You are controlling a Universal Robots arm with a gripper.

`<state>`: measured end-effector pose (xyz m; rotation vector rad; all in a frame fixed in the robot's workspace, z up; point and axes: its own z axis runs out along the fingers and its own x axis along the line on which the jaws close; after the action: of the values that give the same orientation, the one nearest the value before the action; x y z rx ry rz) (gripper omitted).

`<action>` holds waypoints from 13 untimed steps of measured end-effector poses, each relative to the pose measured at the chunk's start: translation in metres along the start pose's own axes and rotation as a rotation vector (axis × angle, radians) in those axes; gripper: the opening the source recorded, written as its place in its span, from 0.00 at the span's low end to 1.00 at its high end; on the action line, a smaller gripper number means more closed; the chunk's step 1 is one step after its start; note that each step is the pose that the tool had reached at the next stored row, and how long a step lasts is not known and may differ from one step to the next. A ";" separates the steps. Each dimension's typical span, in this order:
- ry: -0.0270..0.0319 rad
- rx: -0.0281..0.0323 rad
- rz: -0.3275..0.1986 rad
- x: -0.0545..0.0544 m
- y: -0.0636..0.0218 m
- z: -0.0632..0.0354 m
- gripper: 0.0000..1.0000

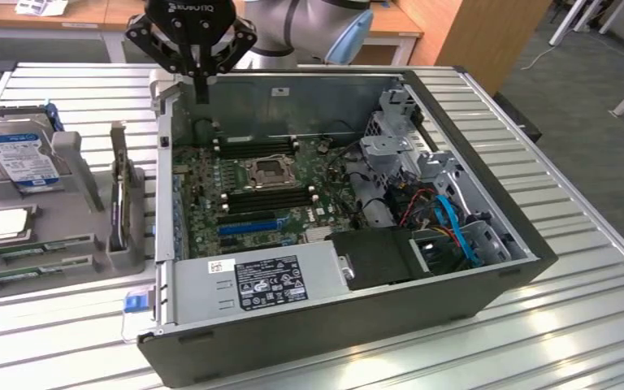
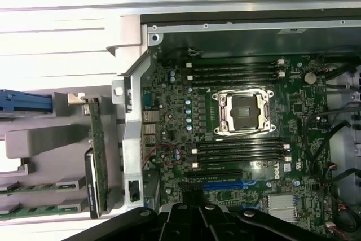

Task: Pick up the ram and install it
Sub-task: 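Reach for the ram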

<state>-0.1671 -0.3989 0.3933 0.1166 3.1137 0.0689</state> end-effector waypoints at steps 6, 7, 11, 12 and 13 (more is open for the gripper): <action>0.0000 0.0000 0.000 0.008 -0.0006 -0.0002 0.10; 0.0000 0.0000 0.000 0.009 -0.0007 -0.0002 0.10; -0.0001 0.0000 0.000 0.014 -0.0010 -0.0003 0.10; 0.0000 0.0000 0.000 0.015 -0.0011 -0.0004 0.10; -0.0001 0.0000 0.000 0.017 -0.0012 -0.0004 0.10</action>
<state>-0.1839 -0.3988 0.3933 0.1168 3.1136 0.0689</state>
